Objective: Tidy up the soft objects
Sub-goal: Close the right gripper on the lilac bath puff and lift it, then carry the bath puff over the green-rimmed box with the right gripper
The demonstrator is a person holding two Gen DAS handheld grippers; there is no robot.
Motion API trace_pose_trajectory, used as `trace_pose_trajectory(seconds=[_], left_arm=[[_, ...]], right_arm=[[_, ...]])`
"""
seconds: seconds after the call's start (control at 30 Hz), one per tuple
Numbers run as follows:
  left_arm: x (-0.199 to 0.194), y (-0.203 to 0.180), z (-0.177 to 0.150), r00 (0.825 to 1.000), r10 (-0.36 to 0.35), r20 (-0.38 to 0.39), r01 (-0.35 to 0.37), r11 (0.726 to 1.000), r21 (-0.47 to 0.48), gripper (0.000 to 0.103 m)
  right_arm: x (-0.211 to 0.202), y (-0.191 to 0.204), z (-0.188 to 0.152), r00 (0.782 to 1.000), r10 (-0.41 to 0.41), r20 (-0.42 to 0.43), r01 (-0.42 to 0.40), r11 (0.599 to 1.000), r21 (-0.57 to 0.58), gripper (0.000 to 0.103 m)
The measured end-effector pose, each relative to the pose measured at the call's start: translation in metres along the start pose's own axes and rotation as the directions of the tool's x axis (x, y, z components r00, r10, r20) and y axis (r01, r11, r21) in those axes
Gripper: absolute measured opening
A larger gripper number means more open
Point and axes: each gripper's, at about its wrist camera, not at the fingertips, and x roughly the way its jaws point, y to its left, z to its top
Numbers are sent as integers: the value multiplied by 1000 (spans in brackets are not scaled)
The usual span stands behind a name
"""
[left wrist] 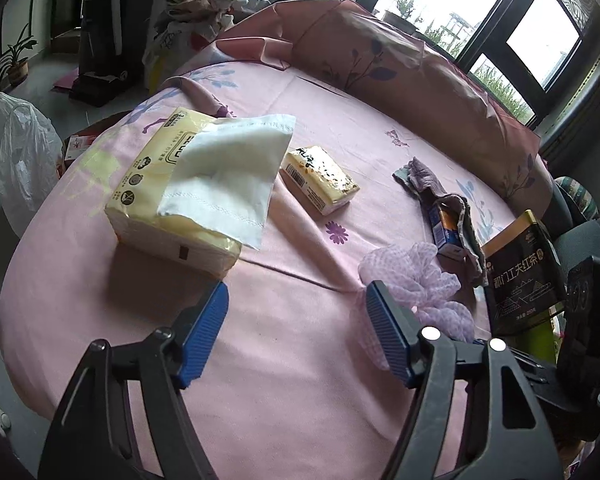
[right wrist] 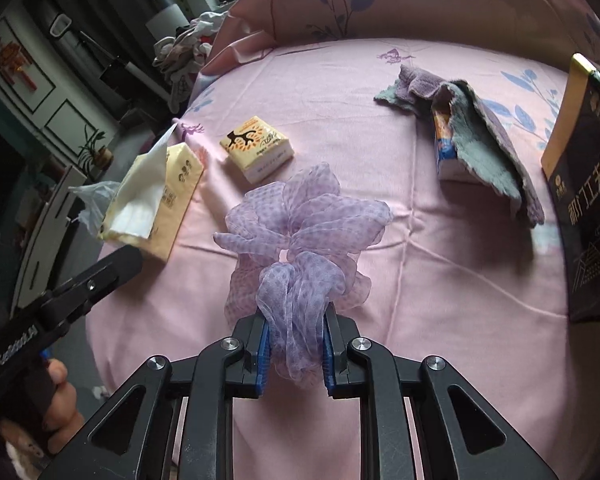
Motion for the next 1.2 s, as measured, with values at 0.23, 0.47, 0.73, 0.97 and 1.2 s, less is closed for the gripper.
trace_pose_trajectory(seconds=[0.23, 0.47, 0.73, 0.97, 1.2], left_arm=[[19, -10, -9, 987, -114, -111, 113, 993, -19, 43], [34, -34, -26, 963, -156, -220, 174, 983, 64, 26], [55, -44, -38, 932, -174, -317, 205, 976, 68, 17], [62, -54, -45, 931, -166, -325, 208, 973, 97, 12], [43, -69, -45, 959, -166, -228, 206, 964, 166, 2]], right_arm=[[-23, -10, -4, 998, -39, 48, 39, 999, 10, 75], [-33, -38, 1, 991, 57, 121, -77, 984, 162, 75], [1, -25, 0, 991, 128, 42, -133, 977, 166, 71], [32, -24, -5, 988, 152, -28, -144, 969, 202, 42], [22, -23, -7, 969, 247, 0, -242, 948, 205, 35]])
